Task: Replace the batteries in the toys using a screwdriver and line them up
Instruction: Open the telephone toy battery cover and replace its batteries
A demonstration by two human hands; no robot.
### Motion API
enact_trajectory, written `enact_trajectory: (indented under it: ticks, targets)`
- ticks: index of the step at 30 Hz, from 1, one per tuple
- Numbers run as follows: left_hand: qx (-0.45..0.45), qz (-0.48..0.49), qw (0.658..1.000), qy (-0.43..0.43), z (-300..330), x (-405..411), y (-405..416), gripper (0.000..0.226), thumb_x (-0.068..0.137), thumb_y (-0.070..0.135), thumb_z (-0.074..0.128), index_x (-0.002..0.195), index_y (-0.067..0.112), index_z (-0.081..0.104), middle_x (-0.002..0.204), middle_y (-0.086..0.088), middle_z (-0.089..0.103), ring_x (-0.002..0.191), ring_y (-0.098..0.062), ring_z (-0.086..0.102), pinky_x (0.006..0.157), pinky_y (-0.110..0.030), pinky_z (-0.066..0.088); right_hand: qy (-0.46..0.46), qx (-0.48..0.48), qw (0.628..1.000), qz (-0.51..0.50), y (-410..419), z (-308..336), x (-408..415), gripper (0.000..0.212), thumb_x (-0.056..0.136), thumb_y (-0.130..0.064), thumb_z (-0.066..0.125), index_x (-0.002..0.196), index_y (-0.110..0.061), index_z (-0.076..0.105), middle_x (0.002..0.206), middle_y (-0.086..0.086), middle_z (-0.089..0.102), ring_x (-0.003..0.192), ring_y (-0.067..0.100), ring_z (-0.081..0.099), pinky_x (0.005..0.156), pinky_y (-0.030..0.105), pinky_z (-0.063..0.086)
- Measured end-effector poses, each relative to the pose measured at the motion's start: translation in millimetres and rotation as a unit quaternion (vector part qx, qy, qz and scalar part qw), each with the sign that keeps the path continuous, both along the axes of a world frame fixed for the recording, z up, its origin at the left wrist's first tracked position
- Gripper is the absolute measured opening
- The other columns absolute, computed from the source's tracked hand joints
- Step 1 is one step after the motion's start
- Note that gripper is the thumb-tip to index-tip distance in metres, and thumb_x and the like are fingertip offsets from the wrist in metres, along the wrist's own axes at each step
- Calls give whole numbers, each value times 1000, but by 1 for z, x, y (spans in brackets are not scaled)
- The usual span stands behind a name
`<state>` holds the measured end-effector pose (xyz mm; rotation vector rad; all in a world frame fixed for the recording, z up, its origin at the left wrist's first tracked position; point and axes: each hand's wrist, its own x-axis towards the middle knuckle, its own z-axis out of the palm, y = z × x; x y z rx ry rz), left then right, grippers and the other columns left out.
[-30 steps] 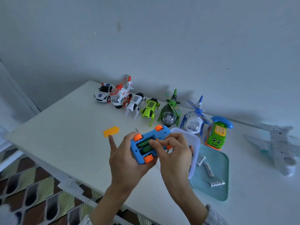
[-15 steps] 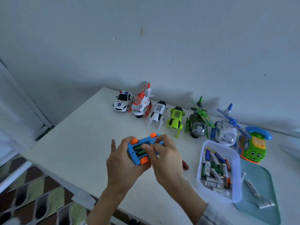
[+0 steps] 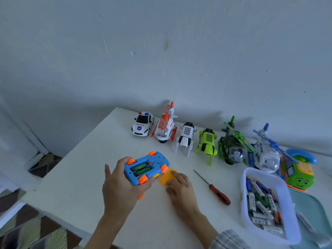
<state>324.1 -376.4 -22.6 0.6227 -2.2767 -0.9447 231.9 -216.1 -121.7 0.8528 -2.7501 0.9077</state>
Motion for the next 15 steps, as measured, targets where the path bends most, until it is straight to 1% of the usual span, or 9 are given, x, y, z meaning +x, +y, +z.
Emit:
enact_trajectory:
  ticks: [2, 4, 6, 8, 9, 12, 13, 14, 15]
  targets:
    - [11, -20, 1000, -11, -1, -6, -3, 82, 42, 80, 61, 105, 27, 54, 77, 26, 57, 69, -5, 53, 110, -49, 33, 24, 17, 999, -42, 1, 2, -1, 15, 79, -30, 48, 76, -25, 62, 121, 0, 65, 98, 19, 51, 75, 33, 49]
    - [43, -42, 998, -17, -3, -12, -7, 79, 39, 79, 63, 103, 33, 52, 80, 23, 59, 73, -6, 59, 90, -46, 52, 35, 43, 996, -72, 1, 6, 1, 14, 79, -29, 47, 74, -26, 60, 113, -4, 68, 87, 17, 53, 72, 29, 41]
    - [63, -71, 995, -27, -6, -18, -12, 77, 39, 76, 68, 103, 38, 50, 87, 13, 64, 78, -10, 64, 72, -40, 56, 49, 60, 992, -104, 1, 10, 3, 4, 76, -26, 57, 73, -25, 59, 104, -5, 68, 79, 18, 52, 67, 30, 38]
    - [72, -110, 991, -36, -12, -26, -16, 78, 39, 72, 72, 105, 36, 52, 92, 10, 66, 79, -9, 65, 68, -35, 57, 44, 75, 986, -142, 2, 13, 5, 7, 69, -27, 62, 70, -22, 58, 99, -3, 66, 75, 22, 51, 59, 32, 40]
    - [74, -129, 988, -38, -14, -29, -17, 79, 39, 71, 73, 106, 34, 53, 93, 11, 67, 80, -7, 66, 68, -32, 57, 36, 87, 983, -156, 2, 14, 6, 8, 70, -28, 60, 68, -20, 58, 100, -2, 66, 77, 23, 48, 58, 32, 40]
    - [87, -181, 979, -41, -18, -36, -17, 79, 41, 70, 75, 106, 31, 53, 92, 16, 68, 81, -1, 66, 65, -24, 56, 1, 159, 974, -164, -1, 12, 7, 23, 77, -27, 42, 69, -18, 61, 107, 1, 68, 83, 23, 45, 64, 37, 32]
    - [93, -193, 976, -40, -20, -39, -17, 79, 42, 69, 76, 107, 30, 53, 92, 16, 68, 82, 0, 66, 64, -23, 56, 6, 179, 971, -161, -1, 13, 6, 24, 77, -26, 40, 72, -18, 62, 105, 1, 68, 83, 23, 46, 64, 38, 28]
    - [101, -200, 974, -40, -23, -41, -17, 80, 42, 69, 77, 107, 30, 53, 94, 15, 68, 84, -1, 66, 65, -24, 57, 21, 200, 967, -157, -1, 14, 7, 19, 77, -24, 43, 73, -18, 61, 98, 1, 68, 79, 23, 46, 63, 37, 25]
    - [112, -203, 972, -38, -26, -44, -18, 81, 42, 69, 77, 109, 29, 53, 95, 14, 68, 85, -1, 67, 66, -25, 58, 41, 220, 963, -150, -2, 18, 6, 8, 74, -21, 53, 71, -18, 59, 88, 2, 66, 75, 23, 46, 62, 37, 24]
